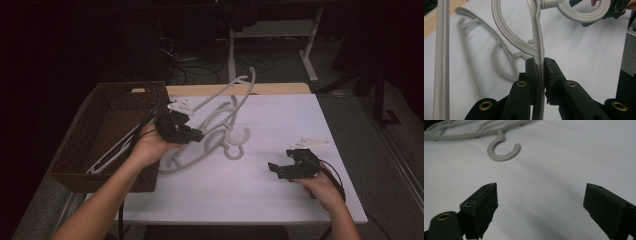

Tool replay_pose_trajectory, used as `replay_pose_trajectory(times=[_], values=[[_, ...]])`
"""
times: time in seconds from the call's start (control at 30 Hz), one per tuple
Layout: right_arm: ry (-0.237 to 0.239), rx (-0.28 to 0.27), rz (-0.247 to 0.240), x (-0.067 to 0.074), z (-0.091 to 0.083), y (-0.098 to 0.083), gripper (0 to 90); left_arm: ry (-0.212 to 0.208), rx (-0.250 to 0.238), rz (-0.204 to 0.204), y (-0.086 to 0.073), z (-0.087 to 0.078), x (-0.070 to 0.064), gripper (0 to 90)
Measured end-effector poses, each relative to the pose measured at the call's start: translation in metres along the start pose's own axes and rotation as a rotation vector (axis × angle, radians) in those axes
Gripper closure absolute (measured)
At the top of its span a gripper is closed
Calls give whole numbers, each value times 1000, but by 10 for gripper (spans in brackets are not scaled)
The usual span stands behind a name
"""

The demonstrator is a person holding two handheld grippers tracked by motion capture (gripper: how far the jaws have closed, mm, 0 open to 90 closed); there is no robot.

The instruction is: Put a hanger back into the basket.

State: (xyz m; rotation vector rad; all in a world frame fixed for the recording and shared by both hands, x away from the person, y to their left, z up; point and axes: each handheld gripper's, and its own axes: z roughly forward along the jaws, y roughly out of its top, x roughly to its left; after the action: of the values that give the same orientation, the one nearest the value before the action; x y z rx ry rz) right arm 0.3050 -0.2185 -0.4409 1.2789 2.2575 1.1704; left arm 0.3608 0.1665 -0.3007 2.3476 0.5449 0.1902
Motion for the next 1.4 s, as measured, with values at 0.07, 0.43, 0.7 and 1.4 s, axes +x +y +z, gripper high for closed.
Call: replay_pose_trajectory(times=[0.07,0.43,0.7,1.4], values=[[-4,3,0,0,0,-1,118,16,-9,-3,-3,-15,7,826],[-9,14,12,-3,4,-3,115,93,-55,-66,-49,-89,45,826],[-12,25,11,-4,6,-4,115,131,-45,-122,-89,-116,64,825],[-26,27,20,-8,8,-4,115,98,9,-277,-178,-130,95,823]])
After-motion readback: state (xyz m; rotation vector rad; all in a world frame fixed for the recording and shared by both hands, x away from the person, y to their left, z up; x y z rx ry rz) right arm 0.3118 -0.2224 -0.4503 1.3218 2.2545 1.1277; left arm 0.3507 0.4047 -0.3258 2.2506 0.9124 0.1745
